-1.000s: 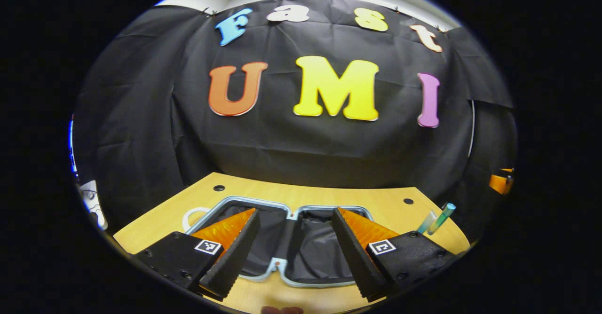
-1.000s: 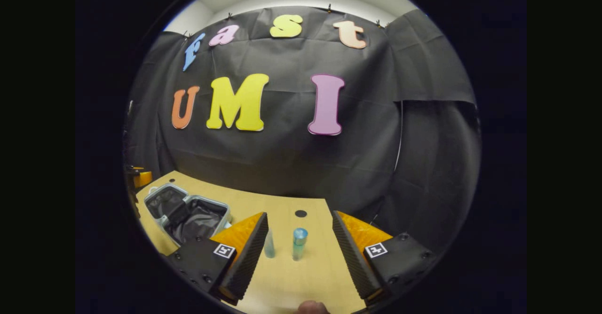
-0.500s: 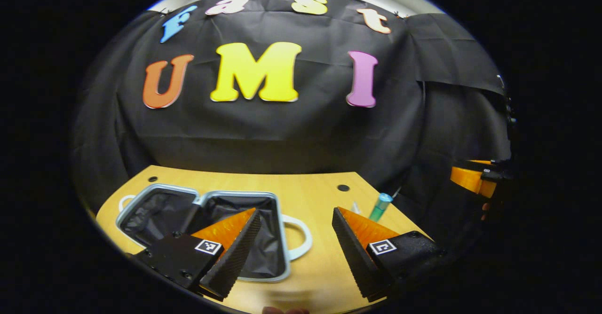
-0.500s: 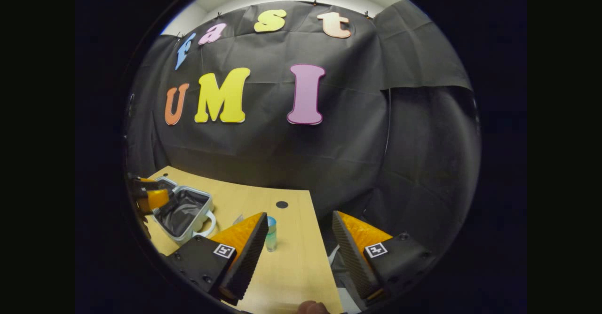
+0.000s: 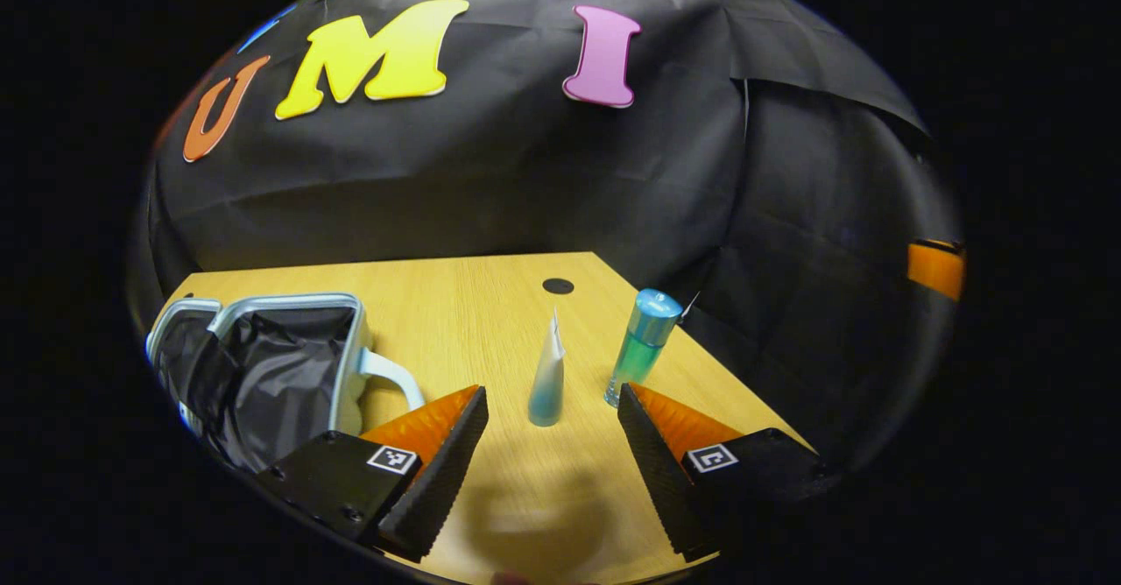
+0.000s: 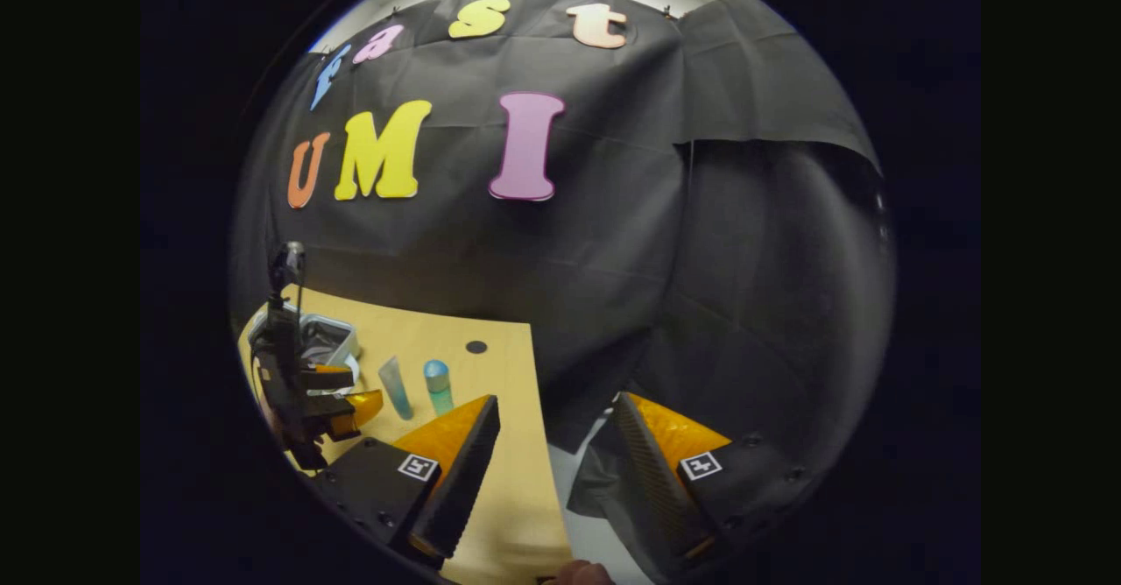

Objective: First open the suitcase, pack the skin care products into it, and then close the suitcase.

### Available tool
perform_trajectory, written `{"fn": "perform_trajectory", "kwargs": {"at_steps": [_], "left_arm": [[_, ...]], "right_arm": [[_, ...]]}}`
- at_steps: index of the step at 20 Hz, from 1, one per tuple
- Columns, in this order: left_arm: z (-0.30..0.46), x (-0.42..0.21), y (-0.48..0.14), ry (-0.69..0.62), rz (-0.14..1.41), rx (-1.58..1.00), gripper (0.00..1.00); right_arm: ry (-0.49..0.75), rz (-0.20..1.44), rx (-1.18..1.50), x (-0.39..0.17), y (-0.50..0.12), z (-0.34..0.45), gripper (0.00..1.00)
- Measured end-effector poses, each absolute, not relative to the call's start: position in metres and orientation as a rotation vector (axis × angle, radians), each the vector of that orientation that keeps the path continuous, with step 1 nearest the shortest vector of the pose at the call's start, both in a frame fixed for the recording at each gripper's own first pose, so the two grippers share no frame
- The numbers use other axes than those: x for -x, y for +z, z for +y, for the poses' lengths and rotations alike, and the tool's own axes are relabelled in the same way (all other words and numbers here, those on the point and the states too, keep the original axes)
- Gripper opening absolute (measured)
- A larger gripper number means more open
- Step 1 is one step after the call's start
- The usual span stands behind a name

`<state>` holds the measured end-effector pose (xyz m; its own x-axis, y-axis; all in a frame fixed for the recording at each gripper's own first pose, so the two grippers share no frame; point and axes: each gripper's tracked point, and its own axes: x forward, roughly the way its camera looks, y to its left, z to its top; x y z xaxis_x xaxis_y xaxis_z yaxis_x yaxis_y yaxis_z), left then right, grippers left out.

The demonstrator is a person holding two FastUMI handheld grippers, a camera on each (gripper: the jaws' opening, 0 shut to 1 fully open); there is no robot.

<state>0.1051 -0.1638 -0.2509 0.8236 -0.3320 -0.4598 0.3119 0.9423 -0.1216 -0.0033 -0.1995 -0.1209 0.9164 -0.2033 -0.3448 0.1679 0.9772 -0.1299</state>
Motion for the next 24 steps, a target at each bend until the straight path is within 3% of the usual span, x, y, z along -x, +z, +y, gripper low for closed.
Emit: {"fn": "perform_trajectory", "kwargs": {"at_steps": [8, 11, 12, 15, 17, 24], "left_arm": [[-0.176, -0.145, -0.304, -0.324, 0.57, 0.044, 0.89], [-0.18, -0.152, -0.31, -0.332, 0.578, 0.05, 0.78], [-0.18, -0.154, -0.313, -0.333, 0.585, 0.04, 0.82], [-0.181, -0.157, -0.322, -0.335, 0.611, 0.019, 0.54], [-0.184, -0.157, -0.321, -0.344, 0.616, 0.014, 0.44], [-0.175, -0.138, -0.27, -0.377, 0.577, 0.066, 0.39]], "right_arm": [[-0.245, 0.426, 0.107, 0.02, -0.133, -0.228, 0.81], [-0.241, 0.435, 0.106, 0.019, -0.136, -0.228, 0.81], [-0.239, 0.436, 0.104, 0.018, -0.136, -0.226, 0.81], [-0.23, 0.435, 0.106, 0.017, -0.137, -0.223, 0.81], [-0.223, 0.437, 0.107, 0.016, -0.138, -0.222, 0.81], [-0.134, 0.461, 0.087, 0.001, -0.169, -0.19, 0.8]]}}
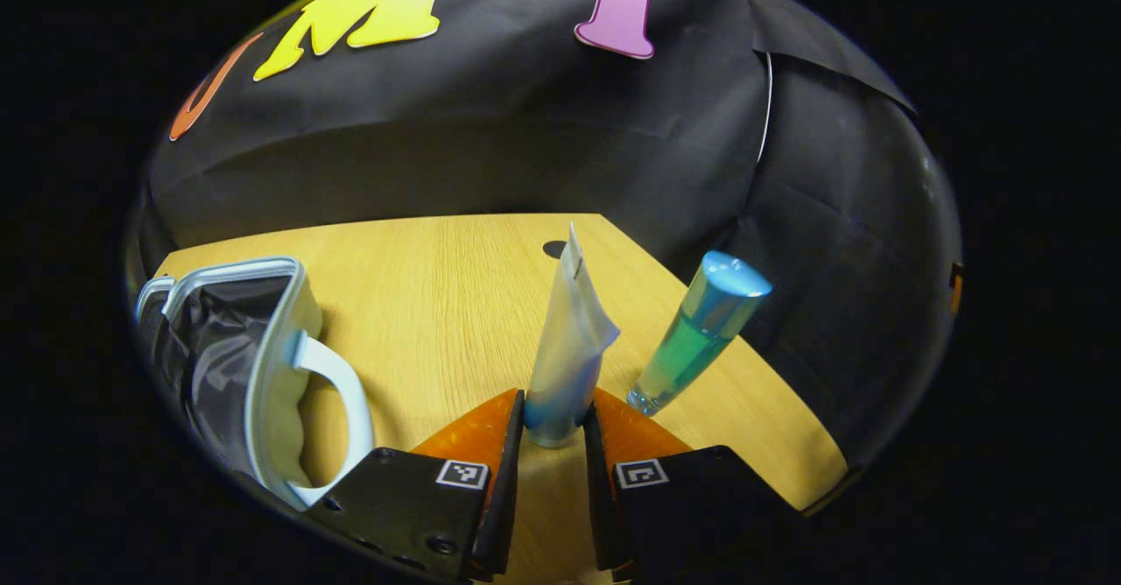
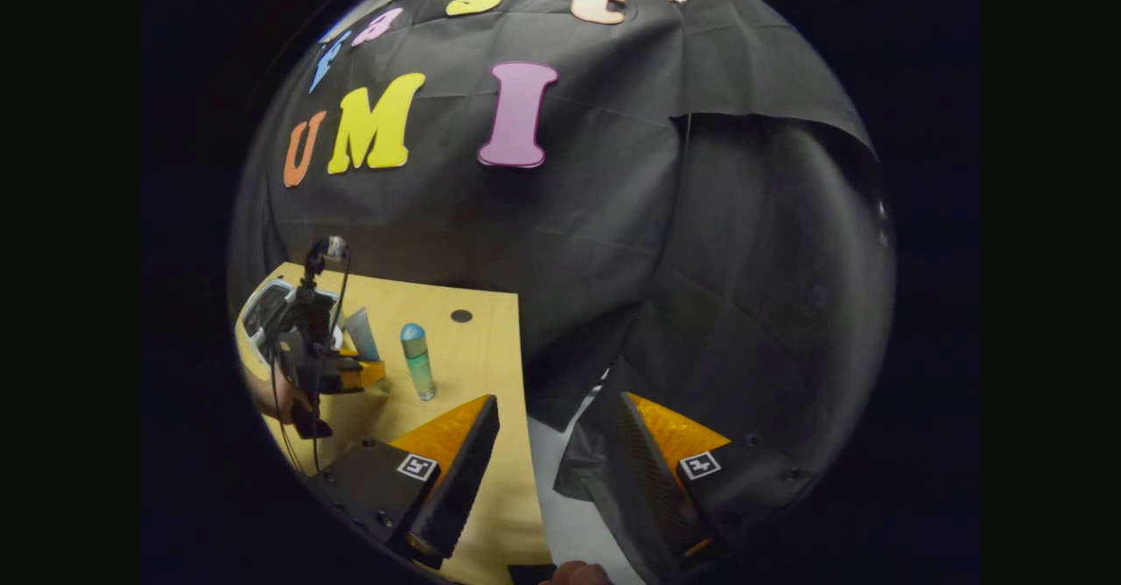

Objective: First open the suitcase, pack the skin care products into it, and then close the suitcase.

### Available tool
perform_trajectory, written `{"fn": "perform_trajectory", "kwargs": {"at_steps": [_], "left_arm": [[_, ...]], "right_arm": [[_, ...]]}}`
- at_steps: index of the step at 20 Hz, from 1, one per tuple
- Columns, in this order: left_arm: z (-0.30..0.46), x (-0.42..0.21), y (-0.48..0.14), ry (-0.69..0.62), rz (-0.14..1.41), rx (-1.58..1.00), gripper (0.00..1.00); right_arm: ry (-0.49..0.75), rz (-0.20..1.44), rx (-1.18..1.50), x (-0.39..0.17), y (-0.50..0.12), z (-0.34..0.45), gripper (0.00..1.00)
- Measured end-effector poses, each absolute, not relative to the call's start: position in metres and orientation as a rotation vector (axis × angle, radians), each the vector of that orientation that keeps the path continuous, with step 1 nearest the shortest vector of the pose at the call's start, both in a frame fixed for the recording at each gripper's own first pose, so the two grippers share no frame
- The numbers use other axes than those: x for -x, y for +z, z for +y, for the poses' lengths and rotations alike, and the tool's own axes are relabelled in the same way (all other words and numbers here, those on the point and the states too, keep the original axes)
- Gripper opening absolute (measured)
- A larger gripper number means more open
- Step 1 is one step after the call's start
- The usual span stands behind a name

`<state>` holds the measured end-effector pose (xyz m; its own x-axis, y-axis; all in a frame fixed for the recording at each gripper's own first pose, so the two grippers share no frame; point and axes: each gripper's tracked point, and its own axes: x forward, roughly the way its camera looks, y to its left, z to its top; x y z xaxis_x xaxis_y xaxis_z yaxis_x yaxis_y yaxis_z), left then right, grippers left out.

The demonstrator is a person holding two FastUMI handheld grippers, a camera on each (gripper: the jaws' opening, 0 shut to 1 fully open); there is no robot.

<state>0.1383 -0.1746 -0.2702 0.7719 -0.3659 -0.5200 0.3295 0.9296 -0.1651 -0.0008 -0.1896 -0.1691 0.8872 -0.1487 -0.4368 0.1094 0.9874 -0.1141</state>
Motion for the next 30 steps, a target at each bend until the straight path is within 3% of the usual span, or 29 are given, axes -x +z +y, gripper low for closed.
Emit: {"fn": "perform_trajectory", "kwargs": {"at_steps": [1, 8, 18, 20, 27, 30], "left_arm": [[-0.173, -0.13, -0.257, -0.384, 0.567, 0.089, 0.38], [-0.112, -0.053, -0.175, -0.307, 0.538, 0.152, 0.37], [-0.008, 0.016, -0.144, -0.034, 0.505, 0.251, 0.37], [0.005, 0.019, -0.142, 0.006, 0.5, 0.273, 0.37], [0.025, 0.035, -0.142, 0.061, 0.521, 0.309, 0.37], [0.038, 0.029, -0.146, 0.057, 0.53, 0.319, 0.37]], "right_arm": [[-0.096, 0.475, 0.062, -0.004, -0.182, -0.176, 0.84], [0.115, 0.608, -0.094, -0.072, -0.29, -0.073, 0.79], [0.154, 0.628, -0.06, -0.151, -0.341, -0.034, 0.8], [0.149, 0.641, -0.068, -0.154, -0.344, -0.034, 0.76], [0.147, 0.664, -0.046, -0.164, -0.354, -0.032, 0.4], [0.155, 0.676, -0.044, -0.159, -0.348, -0.031, 0.34]]}}
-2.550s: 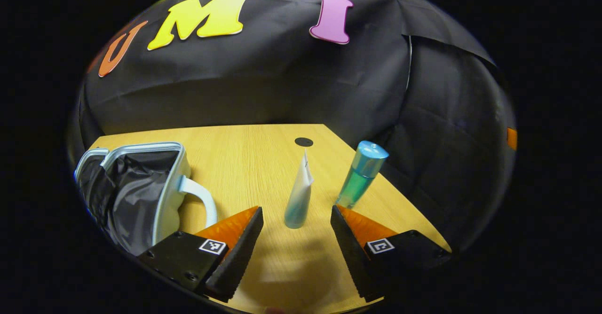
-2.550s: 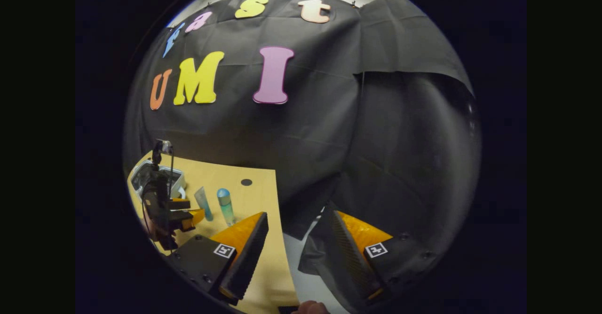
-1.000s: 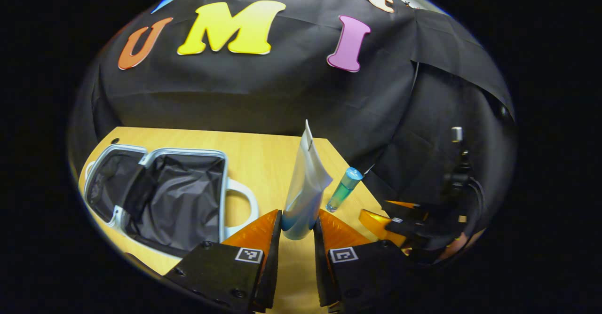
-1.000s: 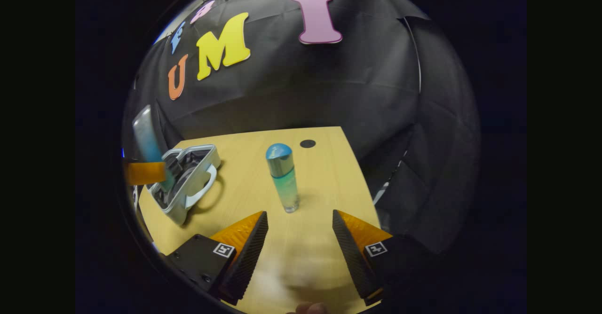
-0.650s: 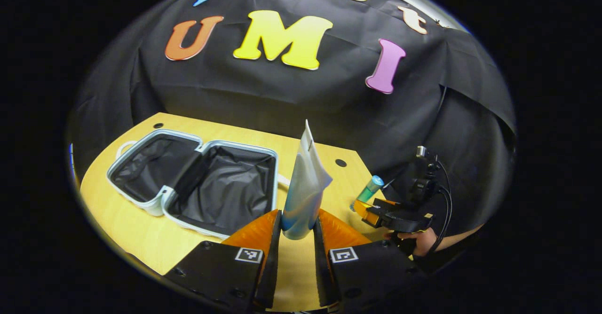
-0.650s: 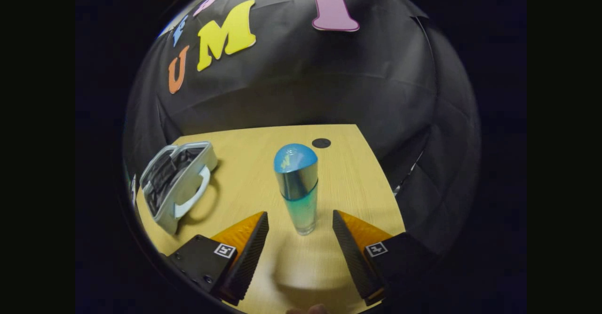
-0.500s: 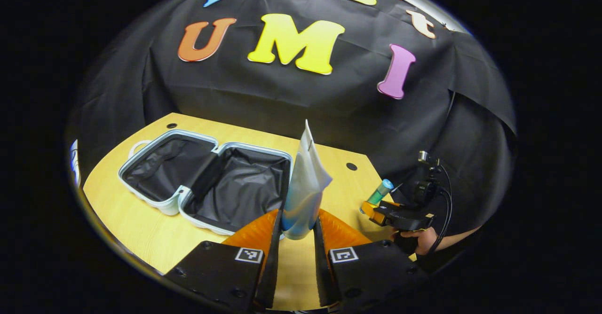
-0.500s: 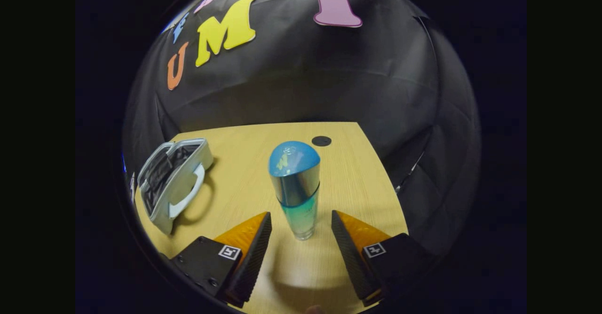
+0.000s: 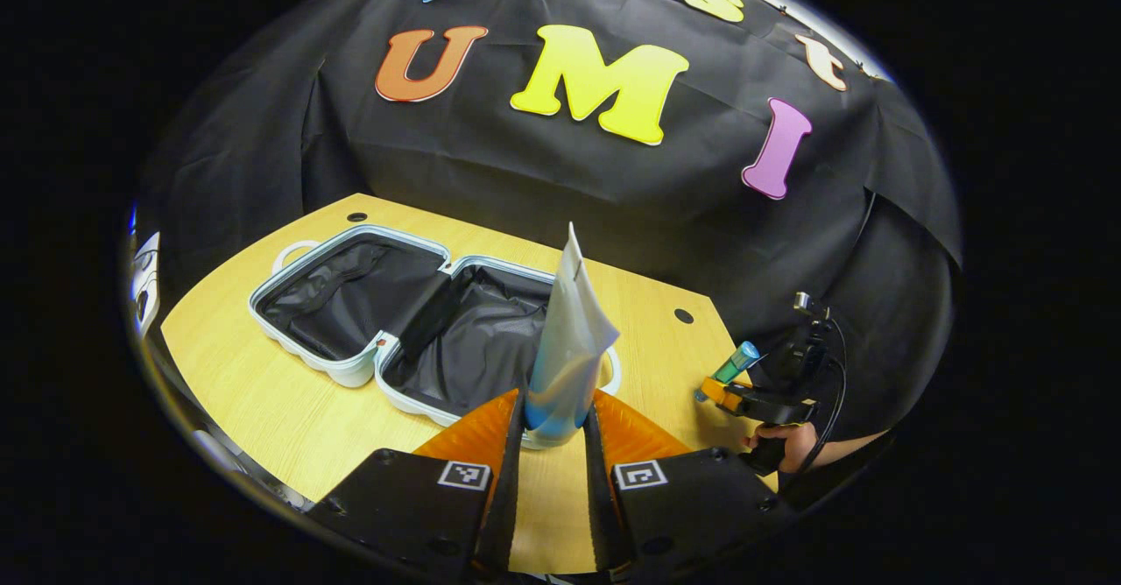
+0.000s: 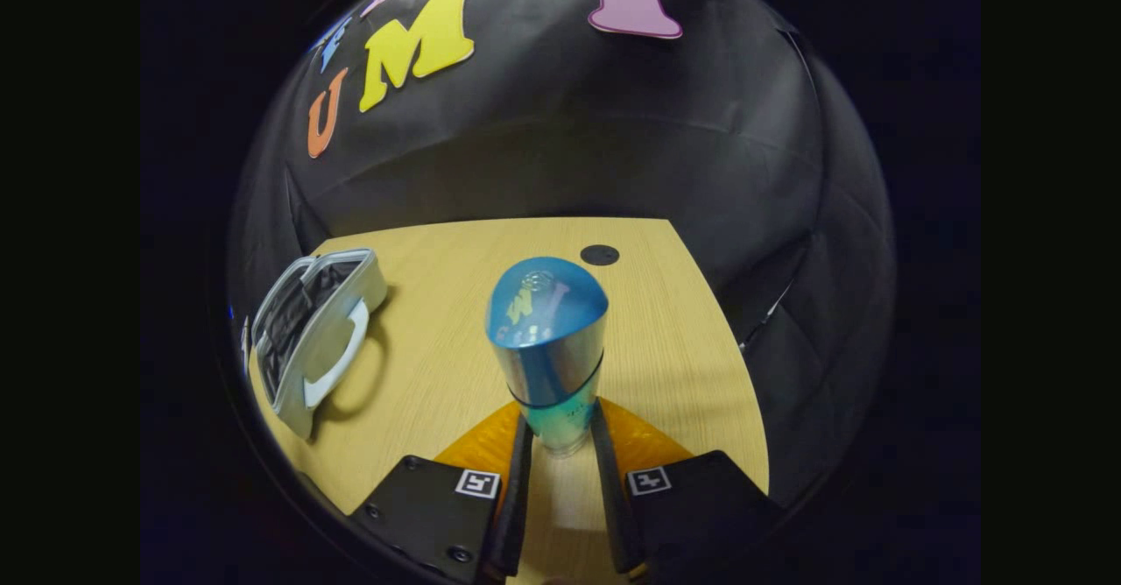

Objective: First open the suitcase, pack the skin care products into it, and then close the suitcase.

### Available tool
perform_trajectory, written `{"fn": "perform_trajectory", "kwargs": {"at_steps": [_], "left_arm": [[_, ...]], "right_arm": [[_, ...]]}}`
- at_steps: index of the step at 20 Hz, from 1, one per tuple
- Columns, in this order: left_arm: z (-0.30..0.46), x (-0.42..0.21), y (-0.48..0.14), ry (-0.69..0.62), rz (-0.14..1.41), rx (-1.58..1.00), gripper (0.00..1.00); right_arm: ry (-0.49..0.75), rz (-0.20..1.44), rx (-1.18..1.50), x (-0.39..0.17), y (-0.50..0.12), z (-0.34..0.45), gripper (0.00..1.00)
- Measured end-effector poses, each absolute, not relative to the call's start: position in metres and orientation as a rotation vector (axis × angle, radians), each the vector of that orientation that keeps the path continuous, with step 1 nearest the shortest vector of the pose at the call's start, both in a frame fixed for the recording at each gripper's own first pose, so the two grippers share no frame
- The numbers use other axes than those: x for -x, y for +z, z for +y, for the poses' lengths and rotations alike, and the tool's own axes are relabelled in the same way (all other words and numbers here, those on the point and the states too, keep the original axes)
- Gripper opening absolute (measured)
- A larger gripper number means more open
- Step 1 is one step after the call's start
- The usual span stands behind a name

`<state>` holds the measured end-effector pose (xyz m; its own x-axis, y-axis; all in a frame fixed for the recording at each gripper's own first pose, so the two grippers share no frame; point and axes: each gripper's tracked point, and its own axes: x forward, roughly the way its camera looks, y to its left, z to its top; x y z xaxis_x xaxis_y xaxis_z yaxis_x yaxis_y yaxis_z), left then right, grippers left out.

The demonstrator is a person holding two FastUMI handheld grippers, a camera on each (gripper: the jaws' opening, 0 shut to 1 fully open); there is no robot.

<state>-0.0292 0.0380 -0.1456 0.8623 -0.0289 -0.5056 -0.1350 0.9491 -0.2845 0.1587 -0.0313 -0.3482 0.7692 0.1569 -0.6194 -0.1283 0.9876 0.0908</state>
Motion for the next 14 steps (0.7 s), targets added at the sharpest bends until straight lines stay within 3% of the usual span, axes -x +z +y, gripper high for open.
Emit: {"fn": "perform_trajectory", "kwargs": {"at_steps": [9, 14], "left_arm": [[0.095, -0.031, -0.184, -0.066, 0.629, 0.358, 0.37], [0.134, -0.046, -0.226, -0.053, 0.811, 0.339, 0.37]], "right_arm": [[0.187, 0.607, -0.146, -0.084, -0.256, -0.017, 0.33], [0.213, 0.604, -0.227, -0.036, -0.22, 0.001, 0.33]]}}
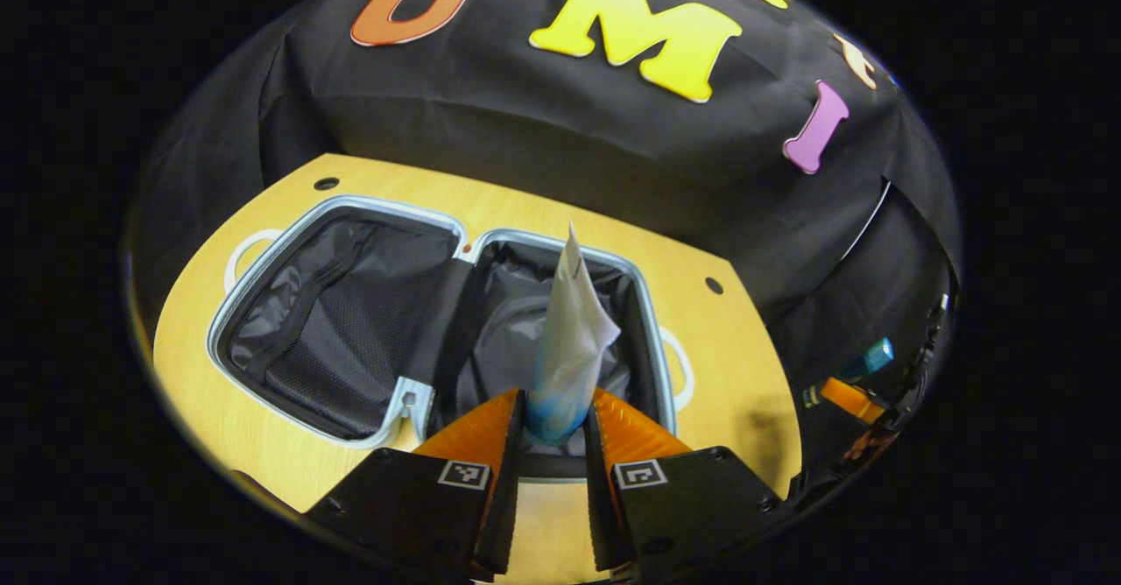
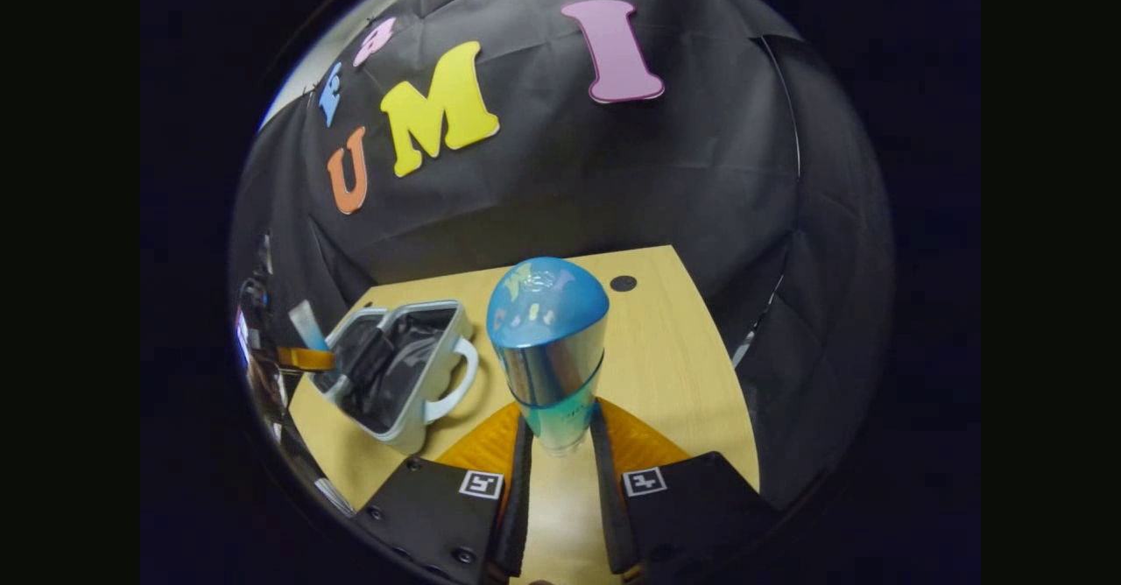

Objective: First open the suitcase, pack the skin care products into it, and then close the suitcase.

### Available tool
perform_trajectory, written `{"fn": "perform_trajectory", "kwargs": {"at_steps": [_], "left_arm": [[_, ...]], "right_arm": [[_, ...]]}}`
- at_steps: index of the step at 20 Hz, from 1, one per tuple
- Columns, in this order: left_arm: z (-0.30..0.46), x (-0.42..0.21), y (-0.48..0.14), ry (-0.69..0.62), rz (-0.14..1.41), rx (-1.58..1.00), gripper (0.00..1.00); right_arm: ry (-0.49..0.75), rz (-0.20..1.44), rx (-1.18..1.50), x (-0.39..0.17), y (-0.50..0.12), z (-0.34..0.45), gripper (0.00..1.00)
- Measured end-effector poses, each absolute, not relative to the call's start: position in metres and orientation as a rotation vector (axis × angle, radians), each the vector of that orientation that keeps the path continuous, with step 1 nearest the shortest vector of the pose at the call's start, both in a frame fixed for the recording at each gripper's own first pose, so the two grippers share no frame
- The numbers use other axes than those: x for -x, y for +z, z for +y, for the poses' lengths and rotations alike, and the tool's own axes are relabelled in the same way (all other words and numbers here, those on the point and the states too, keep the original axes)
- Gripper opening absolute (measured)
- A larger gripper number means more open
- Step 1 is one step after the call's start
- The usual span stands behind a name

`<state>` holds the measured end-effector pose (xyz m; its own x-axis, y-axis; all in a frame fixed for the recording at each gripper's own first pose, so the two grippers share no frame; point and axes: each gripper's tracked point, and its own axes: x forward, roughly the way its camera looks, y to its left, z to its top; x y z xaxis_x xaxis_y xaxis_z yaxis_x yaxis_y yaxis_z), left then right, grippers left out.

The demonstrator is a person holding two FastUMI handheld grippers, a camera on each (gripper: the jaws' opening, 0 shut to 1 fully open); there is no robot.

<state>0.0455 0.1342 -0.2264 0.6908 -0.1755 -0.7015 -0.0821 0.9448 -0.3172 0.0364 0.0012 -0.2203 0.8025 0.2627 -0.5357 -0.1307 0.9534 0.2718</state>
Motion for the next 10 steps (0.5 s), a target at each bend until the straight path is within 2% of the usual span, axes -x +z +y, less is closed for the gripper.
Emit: {"fn": "perform_trajectory", "kwargs": {"at_steps": [4, 7, 10], "left_arm": [[0.145, -0.047, -0.275, -0.046, 1.064, 0.379, 0.37], [0.144, -0.056, -0.293, -0.079, 1.17, 0.329, 0.37], [0.135, -0.062, -0.312, -0.128, 1.298, 0.315, 0.37]], "right_arm": [[0.265, 0.625, -0.253, -0.004, -0.212, 0.025, 0.33], [0.274, 0.651, -0.273, 0.007, -0.216, 0.035, 0.3], [0.286, 0.668, -0.292, 0.014, -0.216, 0.041, 0.33]]}}
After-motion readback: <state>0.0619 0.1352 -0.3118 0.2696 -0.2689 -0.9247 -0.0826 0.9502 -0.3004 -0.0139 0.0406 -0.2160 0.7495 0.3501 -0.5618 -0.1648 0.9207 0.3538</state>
